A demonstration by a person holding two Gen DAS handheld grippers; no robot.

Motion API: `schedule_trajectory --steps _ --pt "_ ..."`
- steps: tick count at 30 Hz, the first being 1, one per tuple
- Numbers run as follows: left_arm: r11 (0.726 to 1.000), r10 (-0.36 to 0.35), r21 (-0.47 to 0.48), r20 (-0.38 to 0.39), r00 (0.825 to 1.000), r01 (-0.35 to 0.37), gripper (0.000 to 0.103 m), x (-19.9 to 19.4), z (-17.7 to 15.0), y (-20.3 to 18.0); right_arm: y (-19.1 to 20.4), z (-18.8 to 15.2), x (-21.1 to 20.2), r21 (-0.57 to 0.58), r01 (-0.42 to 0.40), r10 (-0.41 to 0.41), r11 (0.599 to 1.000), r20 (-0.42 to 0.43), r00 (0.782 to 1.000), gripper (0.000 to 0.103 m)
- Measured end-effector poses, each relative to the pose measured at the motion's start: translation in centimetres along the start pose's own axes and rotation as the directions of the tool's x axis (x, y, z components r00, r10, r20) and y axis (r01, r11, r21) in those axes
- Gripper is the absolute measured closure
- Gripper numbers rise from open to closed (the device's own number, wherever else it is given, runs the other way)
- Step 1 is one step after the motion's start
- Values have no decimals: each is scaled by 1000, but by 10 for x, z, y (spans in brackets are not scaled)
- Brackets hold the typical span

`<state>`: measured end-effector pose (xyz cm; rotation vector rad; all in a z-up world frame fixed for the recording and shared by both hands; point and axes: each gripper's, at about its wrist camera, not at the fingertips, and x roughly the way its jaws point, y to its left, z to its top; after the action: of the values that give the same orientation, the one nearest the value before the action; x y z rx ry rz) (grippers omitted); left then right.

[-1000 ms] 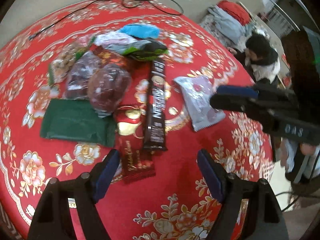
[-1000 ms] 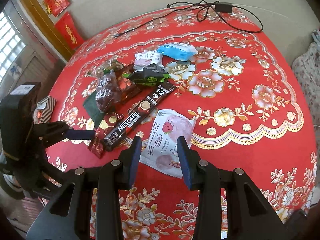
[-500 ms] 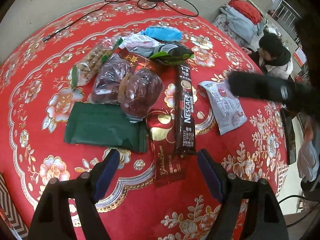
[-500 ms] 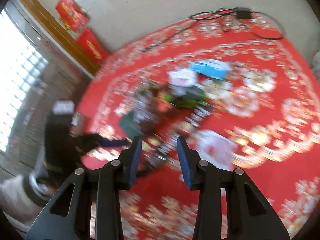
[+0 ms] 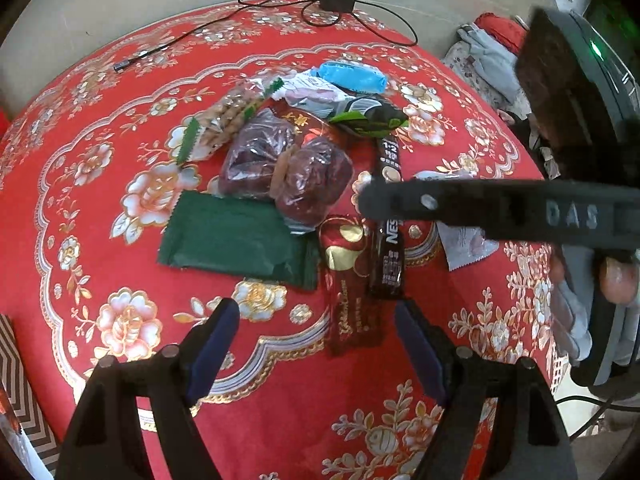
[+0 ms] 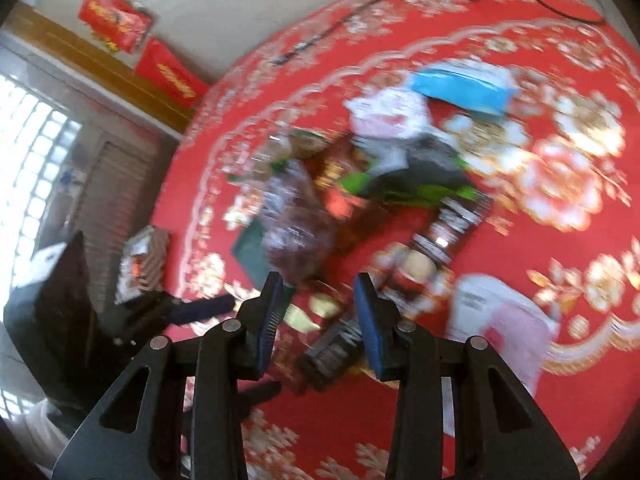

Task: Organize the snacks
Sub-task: 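Grasp the red Golden Crown bar with left tool while right tool grasps the pink packet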

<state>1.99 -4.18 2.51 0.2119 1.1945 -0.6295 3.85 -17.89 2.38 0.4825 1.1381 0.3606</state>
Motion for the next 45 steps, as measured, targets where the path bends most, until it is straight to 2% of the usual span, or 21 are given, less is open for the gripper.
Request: schedule_trajectory --steps 4,7,10,14,17,19,22,25,28,31,34,36,38,43,45 --pt "1000 -13 -18 -10 1000 13 21 6 7 -4 -17 -6 -13 17 70 -70 997 -3 998 67" --pt "1000 -6 -3 -10 1000 6 21 3 7 -6 -22 -5 -27 68 -81 76 994 63 995 66" --pt "1000 15 15 -25 1000 -14 21 3 5 -5 -13 1 -19 53 -98 94 994 69 993 66" --pt "1000 22 22 -30 999 -22 21 1 1 -6 -12 5 8 108 -177 171 978 59 983 66" --pt "999 27 27 -33 999 -27 21 1 -2 -6 -13 3 20 143 -198 194 970 46 980 66" --pt "1000 23 17 -35 999 -22 21 1 -1 -5 -14 0 21 142 -186 184 972 30 983 66" --pt "1000 6 -4 -30 1000 -6 21 1 1 -5 -18 -6 12 150 -126 124 981 25 992 67" --pt "1000 1 13 -25 1000 -1 21 4 5 -13 -24 -13 -3 149 -103 99 983 33 994 66" --pt "1000 -9 13 -28 1000 9 21 9 10 -17 -28 -17 -28 152 -113 102 982 79 992 66" --pt "1000 -23 -4 -43 999 22 22 17 15 -20 -33 -25 -54 135 -62 45 989 123 991 66" --pt "1000 -3 0 -26 1000 3 46 18 17 -27 -48 -32 -71 159 -6 -17 987 139 990 66" --pt "1000 -1 17 -33 999 1 78 21 21 -29 -55 -34 -77 183 1 -30 983 153 988 66" --pt "999 -45 14 -44 998 45 78 22 23 -29 -62 -37 -81 198 12 -44 980 160 986 66" --pt "999 -26 21 -48 999 27 78 23 24 -32 -59 -44 -92 143 149 -172 978 165 971 66" --pt "999 3 47 -47 999 -1 76 24 24 -37 -53 -47 -91 91 242 -253 966 154 955 63"
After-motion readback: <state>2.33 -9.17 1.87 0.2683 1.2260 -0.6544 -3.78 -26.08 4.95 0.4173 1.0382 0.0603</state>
